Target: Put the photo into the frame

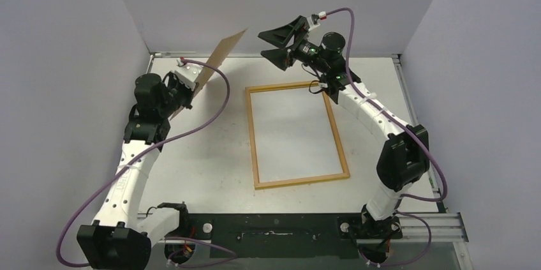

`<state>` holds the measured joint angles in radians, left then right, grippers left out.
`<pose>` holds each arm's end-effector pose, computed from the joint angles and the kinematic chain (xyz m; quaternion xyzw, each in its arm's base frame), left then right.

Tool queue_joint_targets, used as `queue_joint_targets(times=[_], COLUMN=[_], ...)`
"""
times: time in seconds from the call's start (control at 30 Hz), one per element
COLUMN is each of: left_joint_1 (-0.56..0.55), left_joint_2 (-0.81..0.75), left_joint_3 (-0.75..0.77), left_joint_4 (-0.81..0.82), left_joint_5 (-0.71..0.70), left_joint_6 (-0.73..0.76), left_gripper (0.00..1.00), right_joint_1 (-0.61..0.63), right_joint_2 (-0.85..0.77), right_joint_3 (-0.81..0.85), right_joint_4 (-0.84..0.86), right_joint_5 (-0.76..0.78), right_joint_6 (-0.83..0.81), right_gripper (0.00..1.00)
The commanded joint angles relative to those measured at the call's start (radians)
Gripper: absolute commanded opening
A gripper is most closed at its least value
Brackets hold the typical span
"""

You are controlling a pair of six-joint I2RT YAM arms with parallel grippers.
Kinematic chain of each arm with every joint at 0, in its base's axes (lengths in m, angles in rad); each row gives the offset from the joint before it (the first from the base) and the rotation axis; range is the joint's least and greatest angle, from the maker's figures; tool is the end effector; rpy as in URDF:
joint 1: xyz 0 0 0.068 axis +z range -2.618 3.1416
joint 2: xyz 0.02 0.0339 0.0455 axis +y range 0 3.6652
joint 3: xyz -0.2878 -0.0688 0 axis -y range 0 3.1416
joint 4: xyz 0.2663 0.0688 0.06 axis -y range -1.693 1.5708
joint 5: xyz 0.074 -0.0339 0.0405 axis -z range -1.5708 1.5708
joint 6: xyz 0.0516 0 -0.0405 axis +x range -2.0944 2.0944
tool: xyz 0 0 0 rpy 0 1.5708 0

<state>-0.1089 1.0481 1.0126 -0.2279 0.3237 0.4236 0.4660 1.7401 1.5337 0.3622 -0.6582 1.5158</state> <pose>0.2599 -0.0449 0.3814 0.3007 0.7301 -0.0323 0.6128 0.3922 0.2326 0.4192 0.0957 0.6553 0.7167 0.2184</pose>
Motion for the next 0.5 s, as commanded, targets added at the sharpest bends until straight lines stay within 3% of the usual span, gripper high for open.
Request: queue_joint_targets(times=[0.0,0.17,0.3,0.47], left_joint_1=[0.071,0.093,0.096,0.098], left_joint_2=[0.041,0.046,0.065,0.08], left_joint_3=[0.097,0.193,0.322,0.435], left_joint_4=[-0.064,-0.121,-0.266,-0.37], left_joint_5=[0.144,0.229,0.268,0.349], left_joint_6=[-0.206,-0.138,-0.009,0.018], left_gripper=[0.0,0.0,0.0,0.0], right_joint_1=[-0.018,-0.019,-0.018,-0.022], right_joint_2=[-0.13,-0.19,-0.22,-0.291], right_joint_3=[0.04,0.129,0.169,0.158], right_joint_4=[-0.169,-0.483,-0.561,-0.663], right_joint_5=[0.017,0.096,-0.019,0.038], right_joint_6=[-0.339,-0.736,-0.968,-1.241], right_gripper=[0.87,0.86,0.84,0.85])
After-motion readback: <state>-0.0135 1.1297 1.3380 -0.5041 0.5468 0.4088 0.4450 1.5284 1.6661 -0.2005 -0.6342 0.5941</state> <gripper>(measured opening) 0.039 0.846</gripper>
